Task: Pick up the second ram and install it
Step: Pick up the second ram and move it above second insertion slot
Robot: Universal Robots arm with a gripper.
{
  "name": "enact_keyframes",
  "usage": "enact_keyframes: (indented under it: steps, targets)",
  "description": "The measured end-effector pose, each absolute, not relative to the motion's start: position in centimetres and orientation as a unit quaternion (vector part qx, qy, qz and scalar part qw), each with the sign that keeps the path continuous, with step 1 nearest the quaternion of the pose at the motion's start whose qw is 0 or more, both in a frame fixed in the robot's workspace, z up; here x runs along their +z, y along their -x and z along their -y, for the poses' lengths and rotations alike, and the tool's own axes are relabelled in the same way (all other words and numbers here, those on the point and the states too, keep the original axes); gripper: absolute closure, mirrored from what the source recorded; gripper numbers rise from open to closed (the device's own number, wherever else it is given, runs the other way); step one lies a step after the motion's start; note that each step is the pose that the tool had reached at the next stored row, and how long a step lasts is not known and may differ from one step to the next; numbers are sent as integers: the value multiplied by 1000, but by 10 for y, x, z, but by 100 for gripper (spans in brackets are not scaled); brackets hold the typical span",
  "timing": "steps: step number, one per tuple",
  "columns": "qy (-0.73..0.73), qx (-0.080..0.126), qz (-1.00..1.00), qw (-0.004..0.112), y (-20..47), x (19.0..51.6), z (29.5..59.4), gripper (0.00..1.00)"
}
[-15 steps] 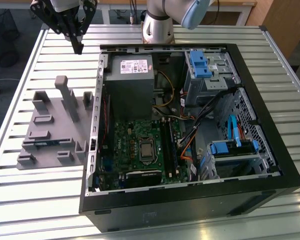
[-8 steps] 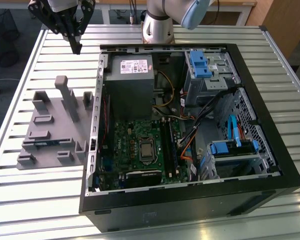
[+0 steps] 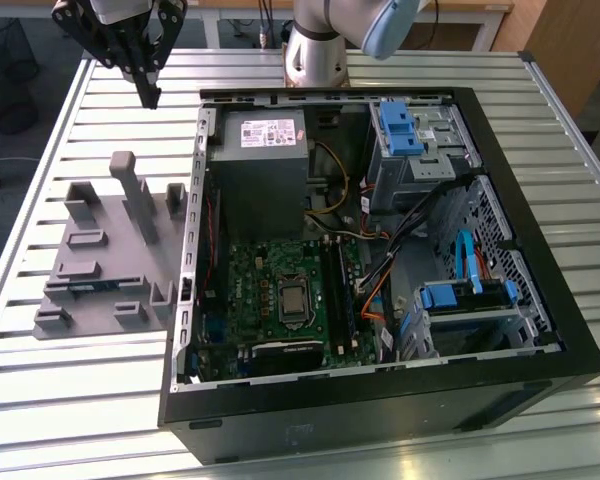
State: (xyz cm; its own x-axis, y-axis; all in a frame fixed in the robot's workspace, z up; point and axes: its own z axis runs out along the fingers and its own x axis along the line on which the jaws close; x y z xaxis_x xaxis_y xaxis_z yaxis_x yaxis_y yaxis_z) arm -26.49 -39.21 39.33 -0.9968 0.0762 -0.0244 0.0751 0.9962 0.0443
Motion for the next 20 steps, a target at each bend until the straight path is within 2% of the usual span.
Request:
enact_keyframes:
  steps: [20]
  targets:
    - [-38, 22, -999, 13, 275, 393, 392, 89]
